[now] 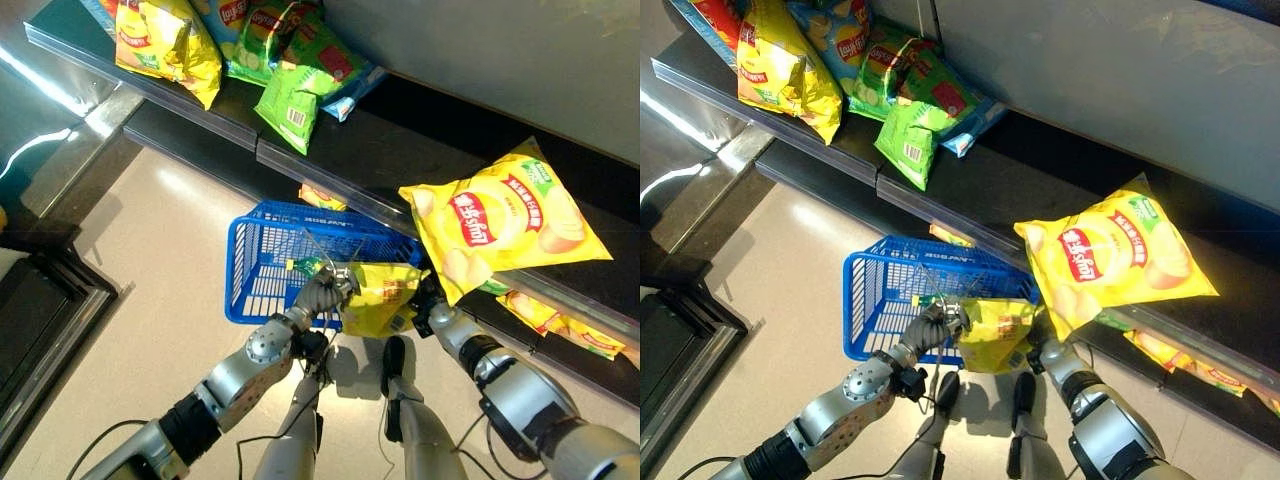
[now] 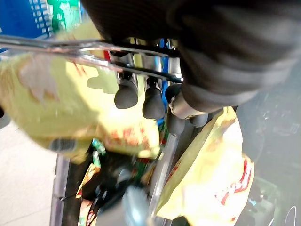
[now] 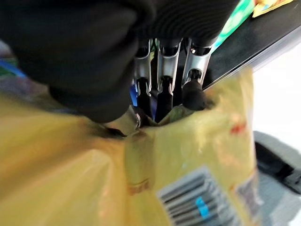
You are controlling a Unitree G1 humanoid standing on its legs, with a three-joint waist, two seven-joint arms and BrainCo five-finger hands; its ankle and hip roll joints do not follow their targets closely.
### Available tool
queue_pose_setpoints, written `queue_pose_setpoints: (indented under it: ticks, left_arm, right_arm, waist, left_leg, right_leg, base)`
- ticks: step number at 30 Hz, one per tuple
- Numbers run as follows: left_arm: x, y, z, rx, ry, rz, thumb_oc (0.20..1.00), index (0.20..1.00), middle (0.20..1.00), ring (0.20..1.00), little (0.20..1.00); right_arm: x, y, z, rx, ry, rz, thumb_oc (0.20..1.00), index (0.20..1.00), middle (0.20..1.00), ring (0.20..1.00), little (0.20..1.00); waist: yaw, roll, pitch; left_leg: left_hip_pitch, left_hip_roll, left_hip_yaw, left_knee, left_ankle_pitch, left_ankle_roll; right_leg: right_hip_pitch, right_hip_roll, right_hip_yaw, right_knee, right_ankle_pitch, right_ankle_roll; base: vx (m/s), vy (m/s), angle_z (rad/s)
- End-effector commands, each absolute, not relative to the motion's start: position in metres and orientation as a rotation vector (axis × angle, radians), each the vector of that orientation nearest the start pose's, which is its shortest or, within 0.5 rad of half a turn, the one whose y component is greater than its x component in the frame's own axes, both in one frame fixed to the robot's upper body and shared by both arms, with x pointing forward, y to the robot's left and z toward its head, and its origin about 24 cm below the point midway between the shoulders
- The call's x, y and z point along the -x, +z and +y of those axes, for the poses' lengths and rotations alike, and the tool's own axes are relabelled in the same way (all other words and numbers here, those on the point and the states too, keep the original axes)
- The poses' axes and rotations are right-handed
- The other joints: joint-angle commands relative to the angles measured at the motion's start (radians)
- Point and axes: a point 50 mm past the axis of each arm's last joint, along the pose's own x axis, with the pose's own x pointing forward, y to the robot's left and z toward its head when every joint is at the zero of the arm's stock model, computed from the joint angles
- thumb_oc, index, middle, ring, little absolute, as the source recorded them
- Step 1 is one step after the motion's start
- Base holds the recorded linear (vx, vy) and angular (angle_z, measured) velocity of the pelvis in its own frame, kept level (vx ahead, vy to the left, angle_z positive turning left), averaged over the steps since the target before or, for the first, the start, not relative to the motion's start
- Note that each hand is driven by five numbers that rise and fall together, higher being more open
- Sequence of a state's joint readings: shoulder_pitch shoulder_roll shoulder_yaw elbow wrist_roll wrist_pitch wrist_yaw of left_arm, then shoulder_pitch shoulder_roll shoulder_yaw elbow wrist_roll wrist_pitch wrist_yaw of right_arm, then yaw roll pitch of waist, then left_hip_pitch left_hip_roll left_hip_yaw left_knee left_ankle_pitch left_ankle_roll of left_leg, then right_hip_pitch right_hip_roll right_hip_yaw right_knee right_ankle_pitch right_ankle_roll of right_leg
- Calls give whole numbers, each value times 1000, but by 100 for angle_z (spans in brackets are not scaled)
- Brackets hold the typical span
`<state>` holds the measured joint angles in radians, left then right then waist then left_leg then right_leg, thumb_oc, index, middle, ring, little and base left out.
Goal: Pick up the snacks into the basket
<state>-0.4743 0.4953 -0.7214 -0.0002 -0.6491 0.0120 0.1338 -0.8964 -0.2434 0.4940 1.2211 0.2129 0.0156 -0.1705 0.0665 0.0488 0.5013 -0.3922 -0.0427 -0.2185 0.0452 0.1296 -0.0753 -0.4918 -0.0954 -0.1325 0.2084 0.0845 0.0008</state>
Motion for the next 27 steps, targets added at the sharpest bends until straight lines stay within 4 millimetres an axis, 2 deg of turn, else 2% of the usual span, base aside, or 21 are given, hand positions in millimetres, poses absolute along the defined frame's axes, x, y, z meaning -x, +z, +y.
queue_pose_setpoints:
  ticks: [1, 2, 3, 5, 8, 15, 18, 19, 27]
  left_arm:
    - [-257, 172, 23, 65, -895, -428, 200, 200, 200, 200, 200]
    - [-257, 172, 23, 65, -895, -428, 200, 200, 200, 200, 200]
    - [-261, 169, 22, 18, -889, -420, 200, 200, 200, 200, 200]
    - [-261, 169, 22, 14, -888, -421, 200, 200, 200, 200, 200]
    - [-262, 167, 20, 19, -873, -413, 200, 200, 200, 200, 200]
    - [-263, 165, 17, 29, -861, -404, 200, 200, 200, 200, 200]
    - [-263, 165, 17, 37, -857, -404, 200, 200, 200, 200, 200]
    - [-263, 163, 17, 41, -854, -398, 200, 200, 200, 200, 200]
    - [-264, 166, 21, 40, -836, -413, 200, 200, 200, 200, 200]
  right_arm:
    - [-390, 74, -108, 412, 136, 170, 200, 200, 200, 200, 200]
    - [-390, 74, -108, 412, 136, 170, 200, 200, 200, 200, 200]
    - [-390, 97, -72, 388, 243, 59, 200, 200, 200, 200, 200]
    - [-389, 100, -64, 382, 265, 51, 200, 200, 200, 200, 200]
    - [-384, 112, -42, 345, 333, -4, 200, 200, 200, 200, 200]
    - [-374, 114, -16, 276, 409, -23, 200, 200, 200, 200, 200]
    - [-373, 114, -13, 257, 411, -23, 200, 200, 200, 200, 200]
    - [-372, 113, -11, 242, 414, -18, 1000, 1000, 1000, 1000, 1000]
    - [-377, 115, -20, 322, 385, -33, 1000, 1000, 1000, 1000, 1000]
  waist:
    - [-4, 13, -46]
    - [-4, 13, -46]
    - [-16, -11, -38]
    - [-19, -17, -38]
    - [-25, -29, -36]
    - [-30, -30, -36]
    - [-31, -30, -35]
    - [-28, -30, -34]
    - [-33, -40, -37]
  left_leg:
    - [-28, -1, 75, 70, -80, -18]
    - [-28, -1, 75, 70, -80, -18]
    - [-30, 6, 83, 72, -82, -18]
    - [-30, 7, 85, 70, -82, -17]
    - [-28, 12, 88, 55, -77, -17]
    - [-23, 14, 89, 49, -76, -16]
    - [-24, 14, 89, 52, -79, -14]
    - [-24, 14, 91, 54, -80, -13]
    - [-27, 17, 101, 51, -83, -11]
  right_leg:
    - [-6, -78, 66, 13, -53, 150]
    - [-6, -78, 66, 13, -53, 150]
    - [-18, -71, 73, 20, -53, 148]
    - [-20, -69, 75, 19, -53, 148]
    - [-25, -66, 80, 15, -51, 148]
    - [-28, -63, 81, 15, -53, 147]
    - [-25, -62, 84, 11, -53, 146]
    - [-24, -59, 87, 6, -50, 146]
    - [-30, -53, 100, -7, -41, 150]
  base:
    - [0, 0, 0]
    - [34, 4, 0]
    - [42, 3, 0]
    - [32, -1, 4]
    - [19, -2, -4]
    - [20, 0, -2]
    - [0, 0, 0]
    - [0, 0, 0]
    - [3, 3, -1]
